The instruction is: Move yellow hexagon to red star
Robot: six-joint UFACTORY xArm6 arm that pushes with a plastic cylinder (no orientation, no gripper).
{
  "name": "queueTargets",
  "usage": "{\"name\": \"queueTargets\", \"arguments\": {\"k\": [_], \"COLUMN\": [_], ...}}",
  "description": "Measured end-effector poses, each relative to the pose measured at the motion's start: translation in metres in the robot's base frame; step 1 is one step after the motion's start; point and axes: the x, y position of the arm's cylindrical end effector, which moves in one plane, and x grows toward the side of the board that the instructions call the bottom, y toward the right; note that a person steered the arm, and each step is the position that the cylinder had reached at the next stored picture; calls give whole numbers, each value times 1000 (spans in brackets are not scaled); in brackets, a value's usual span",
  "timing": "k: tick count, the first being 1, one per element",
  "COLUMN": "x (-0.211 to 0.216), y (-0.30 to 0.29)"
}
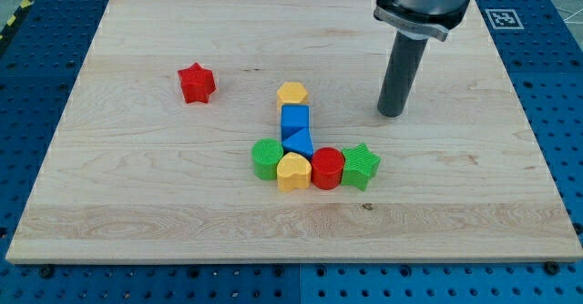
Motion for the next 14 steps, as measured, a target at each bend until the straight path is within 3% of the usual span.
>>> {"name": "queueTargets", "arguments": {"k": [3,8,12,14], "x": [18,-2,-25,-63], "y": [-40,-133,-129,-135]}}
